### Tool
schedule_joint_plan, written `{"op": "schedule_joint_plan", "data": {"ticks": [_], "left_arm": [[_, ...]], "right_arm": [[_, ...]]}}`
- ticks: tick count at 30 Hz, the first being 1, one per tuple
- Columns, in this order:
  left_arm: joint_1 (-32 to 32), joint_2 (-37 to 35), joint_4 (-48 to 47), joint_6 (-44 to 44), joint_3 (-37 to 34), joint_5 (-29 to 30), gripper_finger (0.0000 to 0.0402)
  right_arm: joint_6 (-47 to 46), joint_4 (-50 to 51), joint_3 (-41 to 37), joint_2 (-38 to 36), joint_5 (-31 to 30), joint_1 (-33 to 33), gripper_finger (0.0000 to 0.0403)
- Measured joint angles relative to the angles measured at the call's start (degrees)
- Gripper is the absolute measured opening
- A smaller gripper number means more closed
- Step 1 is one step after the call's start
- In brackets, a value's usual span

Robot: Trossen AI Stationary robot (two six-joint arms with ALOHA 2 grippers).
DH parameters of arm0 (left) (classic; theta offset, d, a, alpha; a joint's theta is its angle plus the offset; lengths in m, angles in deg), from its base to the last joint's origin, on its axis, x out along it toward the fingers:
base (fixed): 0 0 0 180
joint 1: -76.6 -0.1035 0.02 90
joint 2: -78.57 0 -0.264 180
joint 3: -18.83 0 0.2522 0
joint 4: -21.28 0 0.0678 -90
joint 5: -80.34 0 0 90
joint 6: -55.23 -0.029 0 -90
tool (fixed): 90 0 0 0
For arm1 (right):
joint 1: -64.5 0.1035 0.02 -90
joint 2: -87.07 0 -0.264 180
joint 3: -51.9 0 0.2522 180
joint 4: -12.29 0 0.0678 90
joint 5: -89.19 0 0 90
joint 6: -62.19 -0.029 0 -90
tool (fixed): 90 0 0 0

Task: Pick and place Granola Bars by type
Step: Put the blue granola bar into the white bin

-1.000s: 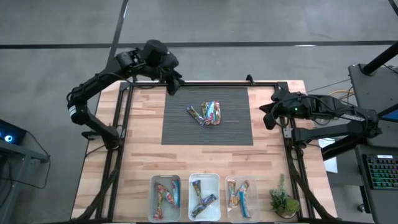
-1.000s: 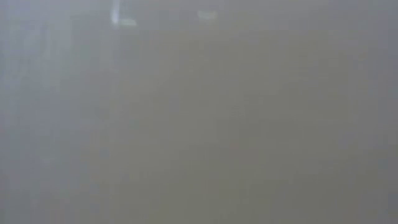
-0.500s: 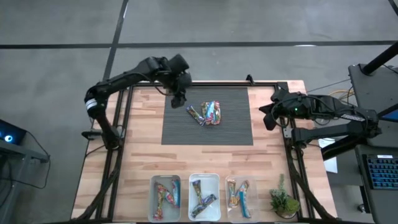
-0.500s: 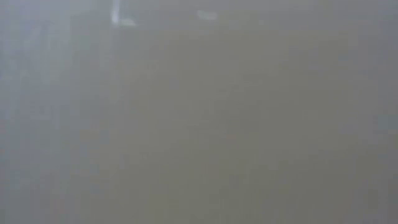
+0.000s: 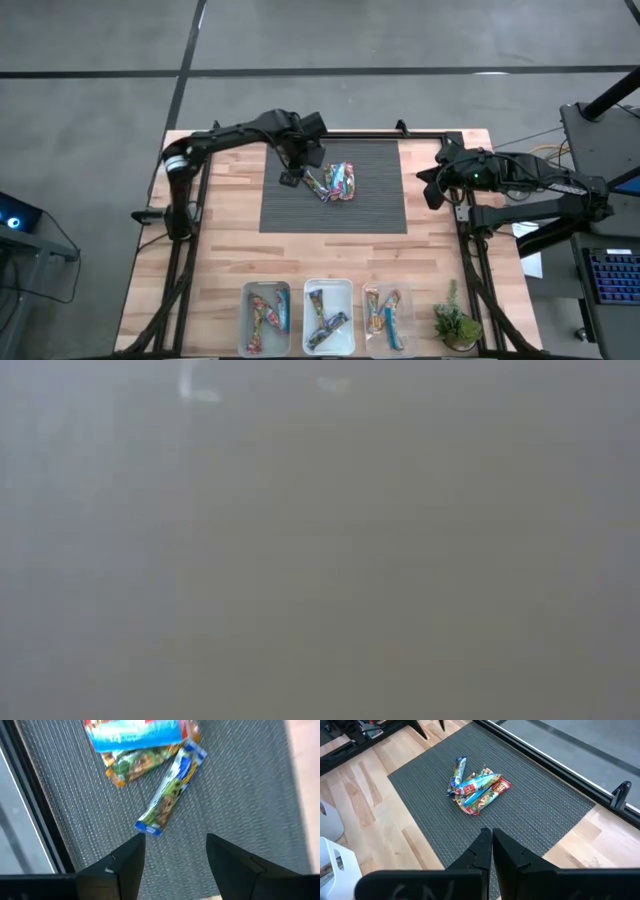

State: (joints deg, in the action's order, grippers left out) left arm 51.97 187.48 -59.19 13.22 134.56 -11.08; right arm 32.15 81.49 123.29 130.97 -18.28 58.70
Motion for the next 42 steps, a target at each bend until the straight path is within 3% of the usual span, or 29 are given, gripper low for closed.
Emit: {"op": "schedule_joint_plan", "data": {"ticks": [18,42], "left_arm": [[3.0,8.6,7.1,-10.8,-0.2,0.9,0.0193],[3.2,14.4,10.4,-10.9,-1.1,2.8,0.0193]], "right_arm": [[0.0,0.0,0.0,0.1,0.0,0.0,0.0009],[0.0,0.0,0.0,0.1,0.0,0.0,0.0009]]}}
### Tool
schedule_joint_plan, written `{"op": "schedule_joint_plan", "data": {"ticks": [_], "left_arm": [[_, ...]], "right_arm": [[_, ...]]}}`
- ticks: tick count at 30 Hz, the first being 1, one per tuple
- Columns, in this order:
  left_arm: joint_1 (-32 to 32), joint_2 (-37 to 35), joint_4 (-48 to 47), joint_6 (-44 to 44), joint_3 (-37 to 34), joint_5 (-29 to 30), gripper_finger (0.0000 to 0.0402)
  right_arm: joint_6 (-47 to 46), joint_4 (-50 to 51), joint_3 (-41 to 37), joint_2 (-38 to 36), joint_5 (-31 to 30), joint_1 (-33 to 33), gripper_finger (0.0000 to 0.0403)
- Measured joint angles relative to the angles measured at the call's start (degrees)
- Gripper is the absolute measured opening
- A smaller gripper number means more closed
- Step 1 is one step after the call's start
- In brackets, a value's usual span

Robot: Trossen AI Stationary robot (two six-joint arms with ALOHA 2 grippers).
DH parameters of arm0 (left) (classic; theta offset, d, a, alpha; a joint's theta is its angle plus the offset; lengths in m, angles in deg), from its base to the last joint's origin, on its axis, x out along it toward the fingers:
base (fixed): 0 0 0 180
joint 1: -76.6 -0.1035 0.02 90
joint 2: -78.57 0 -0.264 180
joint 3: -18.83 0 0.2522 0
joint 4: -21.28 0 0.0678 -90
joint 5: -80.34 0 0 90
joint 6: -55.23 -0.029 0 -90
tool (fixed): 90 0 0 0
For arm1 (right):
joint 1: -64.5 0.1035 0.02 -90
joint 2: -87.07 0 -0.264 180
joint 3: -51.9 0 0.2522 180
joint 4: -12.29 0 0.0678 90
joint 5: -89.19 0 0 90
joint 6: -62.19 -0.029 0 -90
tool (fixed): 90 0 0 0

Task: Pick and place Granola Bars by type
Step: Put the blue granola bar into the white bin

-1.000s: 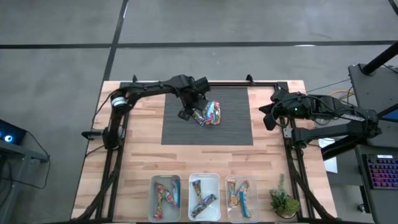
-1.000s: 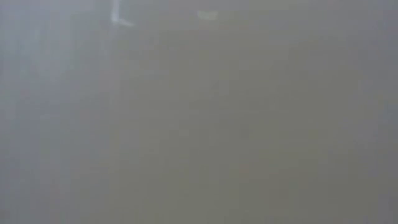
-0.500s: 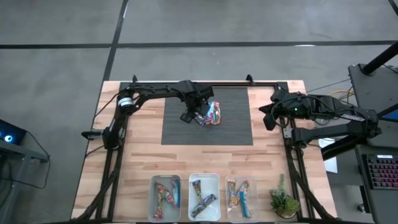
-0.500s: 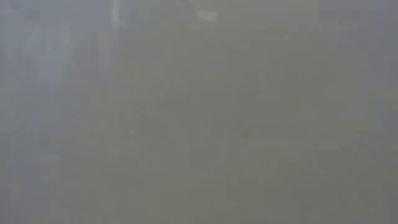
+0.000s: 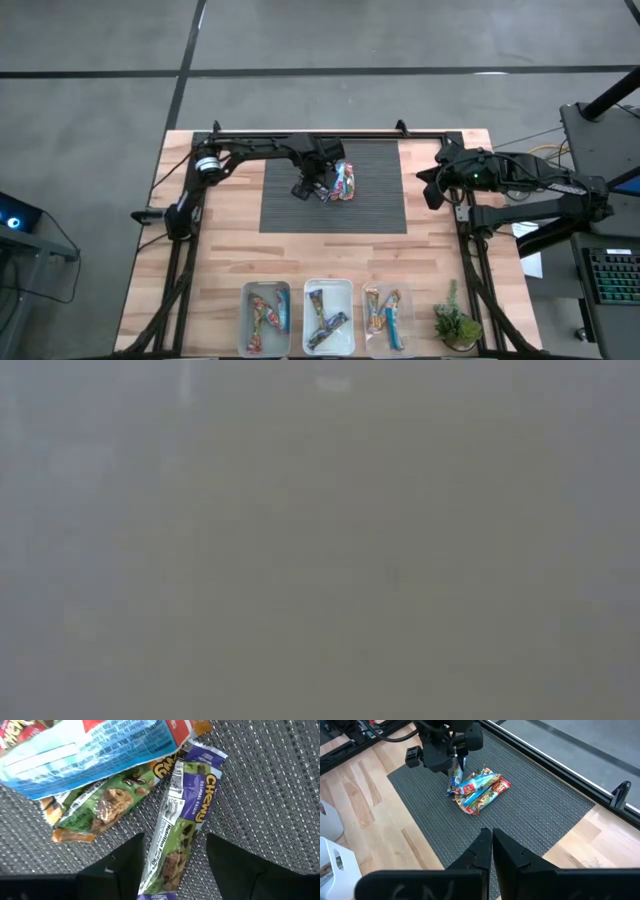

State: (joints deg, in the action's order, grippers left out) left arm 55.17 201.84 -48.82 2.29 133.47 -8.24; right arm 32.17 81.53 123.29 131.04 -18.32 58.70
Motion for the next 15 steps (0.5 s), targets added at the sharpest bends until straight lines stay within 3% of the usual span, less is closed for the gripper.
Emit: {"op": "schedule_joint_plan", "data": {"ticks": [15], "left_arm": [[0.0,1.0,1.4,0.4,-2.1,0.0,0.0193]], "right_arm": [[0.0,0.0,0.0,0.0,0.0,0.0,0.0009]]}}
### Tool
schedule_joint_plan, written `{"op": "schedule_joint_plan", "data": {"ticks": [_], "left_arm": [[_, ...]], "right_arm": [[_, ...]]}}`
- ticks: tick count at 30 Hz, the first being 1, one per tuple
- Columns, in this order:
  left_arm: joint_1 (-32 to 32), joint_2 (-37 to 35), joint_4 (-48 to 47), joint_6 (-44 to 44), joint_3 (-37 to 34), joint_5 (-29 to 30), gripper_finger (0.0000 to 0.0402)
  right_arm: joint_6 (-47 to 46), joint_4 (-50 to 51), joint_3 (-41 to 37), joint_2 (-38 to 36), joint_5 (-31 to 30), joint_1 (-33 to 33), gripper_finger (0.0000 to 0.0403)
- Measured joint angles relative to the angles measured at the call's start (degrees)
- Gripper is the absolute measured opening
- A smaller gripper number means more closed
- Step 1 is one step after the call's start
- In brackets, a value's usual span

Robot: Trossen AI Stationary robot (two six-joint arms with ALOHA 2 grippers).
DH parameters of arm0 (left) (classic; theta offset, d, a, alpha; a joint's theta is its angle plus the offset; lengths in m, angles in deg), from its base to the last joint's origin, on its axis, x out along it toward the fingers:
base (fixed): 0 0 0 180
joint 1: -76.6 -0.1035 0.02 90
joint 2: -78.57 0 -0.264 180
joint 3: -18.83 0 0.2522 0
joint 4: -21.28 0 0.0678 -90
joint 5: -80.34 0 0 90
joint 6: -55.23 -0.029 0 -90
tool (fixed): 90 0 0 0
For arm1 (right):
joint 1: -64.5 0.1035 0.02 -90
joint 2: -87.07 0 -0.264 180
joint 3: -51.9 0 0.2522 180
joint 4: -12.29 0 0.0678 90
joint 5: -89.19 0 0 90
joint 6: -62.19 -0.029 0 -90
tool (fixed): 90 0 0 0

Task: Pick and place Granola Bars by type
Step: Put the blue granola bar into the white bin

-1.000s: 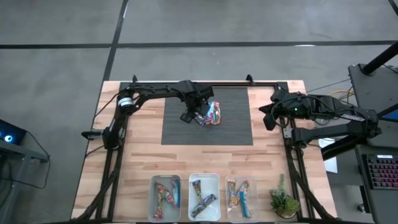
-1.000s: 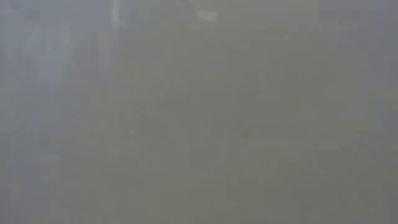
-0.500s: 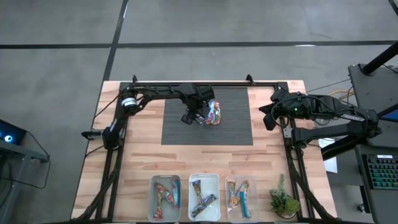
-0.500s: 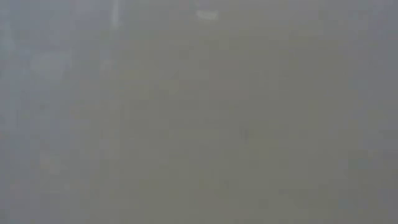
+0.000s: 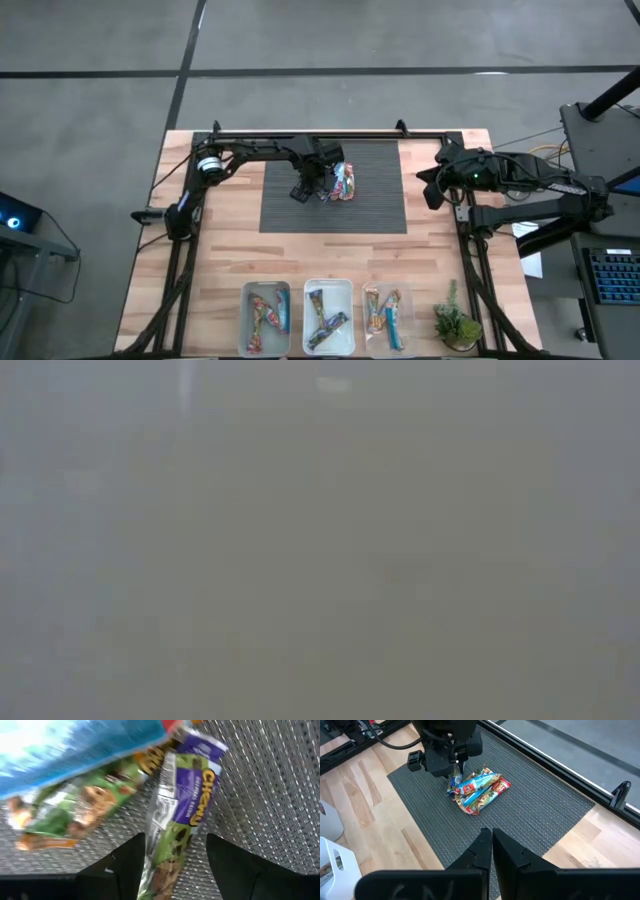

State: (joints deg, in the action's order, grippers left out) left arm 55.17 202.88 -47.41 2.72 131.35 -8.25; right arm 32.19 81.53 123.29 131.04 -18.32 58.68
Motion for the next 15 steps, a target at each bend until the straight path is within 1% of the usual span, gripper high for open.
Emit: {"op": "schedule_joint_plan", "data": {"ticks": [5,15], "left_arm": [[0.0,-0.1,1.2,0.5,-2.6,0.1,0.0193],[0.0,-0.2,1.9,2.2,-3.3,0.1,0.0189]], "right_arm": [[0.0,0.0,0.0,0.0,0.0,0.0,0.0009],[0.0,0.0,0.0,0.0,0.0,0.0,0.0009]]}}
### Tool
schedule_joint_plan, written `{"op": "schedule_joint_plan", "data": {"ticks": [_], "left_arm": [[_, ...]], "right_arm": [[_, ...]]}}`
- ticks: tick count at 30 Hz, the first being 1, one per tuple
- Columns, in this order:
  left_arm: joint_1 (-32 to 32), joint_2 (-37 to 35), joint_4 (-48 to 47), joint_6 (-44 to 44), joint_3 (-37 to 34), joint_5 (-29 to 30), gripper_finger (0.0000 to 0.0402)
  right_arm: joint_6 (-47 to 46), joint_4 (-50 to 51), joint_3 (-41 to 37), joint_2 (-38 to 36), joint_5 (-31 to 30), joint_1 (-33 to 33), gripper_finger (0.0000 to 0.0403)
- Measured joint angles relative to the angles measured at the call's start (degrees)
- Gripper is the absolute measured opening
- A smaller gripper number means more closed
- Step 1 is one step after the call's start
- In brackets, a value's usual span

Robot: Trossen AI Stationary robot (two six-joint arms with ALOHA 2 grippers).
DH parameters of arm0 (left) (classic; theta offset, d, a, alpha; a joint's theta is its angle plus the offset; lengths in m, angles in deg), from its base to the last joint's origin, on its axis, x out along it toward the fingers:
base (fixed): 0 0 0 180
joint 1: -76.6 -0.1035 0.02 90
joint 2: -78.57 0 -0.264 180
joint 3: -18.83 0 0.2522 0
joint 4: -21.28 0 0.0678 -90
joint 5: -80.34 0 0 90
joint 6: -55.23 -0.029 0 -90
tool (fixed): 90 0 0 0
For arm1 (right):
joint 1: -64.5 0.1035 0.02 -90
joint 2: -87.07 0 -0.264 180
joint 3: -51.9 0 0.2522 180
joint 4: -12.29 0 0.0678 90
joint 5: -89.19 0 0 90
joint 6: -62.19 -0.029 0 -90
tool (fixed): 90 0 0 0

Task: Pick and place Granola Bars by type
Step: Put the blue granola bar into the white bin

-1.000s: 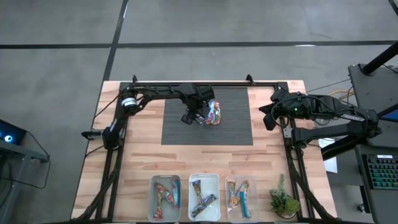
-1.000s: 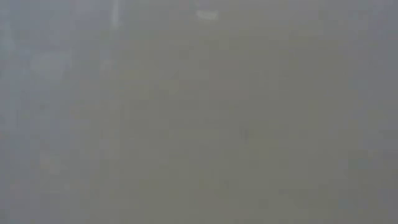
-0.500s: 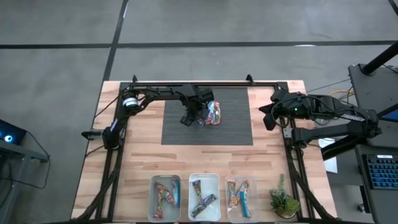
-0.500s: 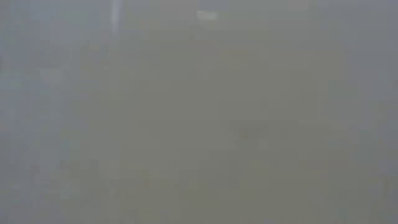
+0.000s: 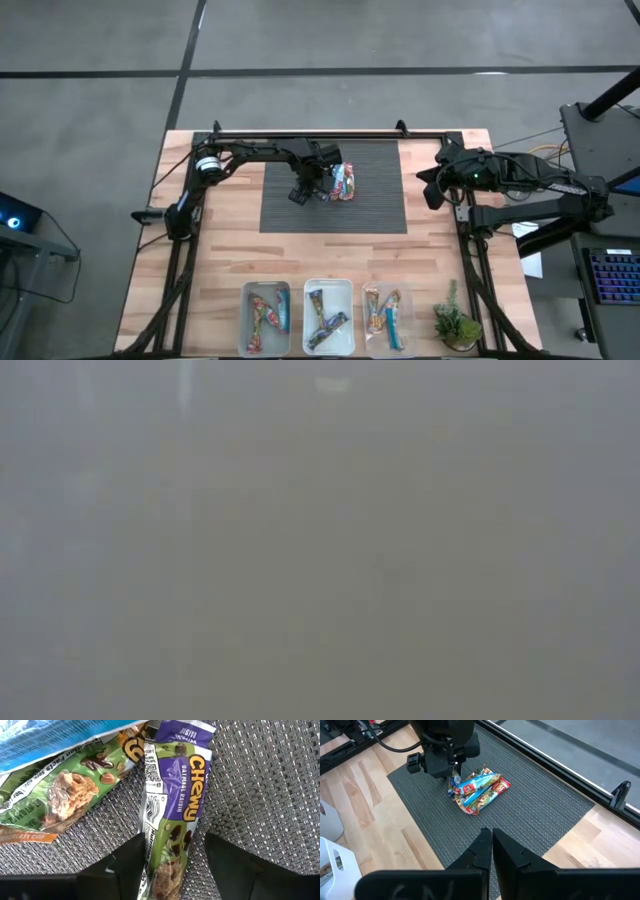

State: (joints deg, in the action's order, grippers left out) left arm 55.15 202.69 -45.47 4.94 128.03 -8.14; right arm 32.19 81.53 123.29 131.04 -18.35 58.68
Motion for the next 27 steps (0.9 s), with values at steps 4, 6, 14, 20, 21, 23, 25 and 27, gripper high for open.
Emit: {"op": "schedule_joint_plan", "data": {"ticks": [4,6,14,20,21,23,25,27], "left_arm": [[0.0,-0.1,-0.2,0.9,-0.1,0.0,0.0170],[0.0,-0.1,-0.4,0.9,-0.1,-0.1,0.0156],[0.0,-0.1,-1.3,1.1,-0.1,-0.1,0.0103],[0.1,-0.3,-1.6,1.8,-0.1,-0.2,0.0085],[0.1,-0.3,-1.6,1.9,-0.1,-0.2,0.0084],[0.2,-0.4,-3.0,2.4,0.6,0.4,0.0083],[0.1,-0.4,-5.0,3.0,2.0,0.9,0.0083],[0.2,-0.8,-6.5,4.1,3.9,2.3,0.0083]], "right_arm": [[0.0,0.0,0.0,0.0,0.0,0.0,0.0009],[0.0,0.0,0.0,0.0,0.0,0.0,0.0009],[0.0,0.0,0.0,0.0,0.0,0.0,0.0009],[0.2,0.0,0.0,0.0,0.0,0.0,0.0009],[0.2,0.0,0.0,0.0,0.0,0.0,0.0009],[0.2,0.0,0.0,0.0,0.0,0.0,0.0009],[0.2,0.0,0.0,0.0,0.0,0.0,0.0009],[0.2,0.0,0.0,0.0,0.0,0.0,0.0009]]}}
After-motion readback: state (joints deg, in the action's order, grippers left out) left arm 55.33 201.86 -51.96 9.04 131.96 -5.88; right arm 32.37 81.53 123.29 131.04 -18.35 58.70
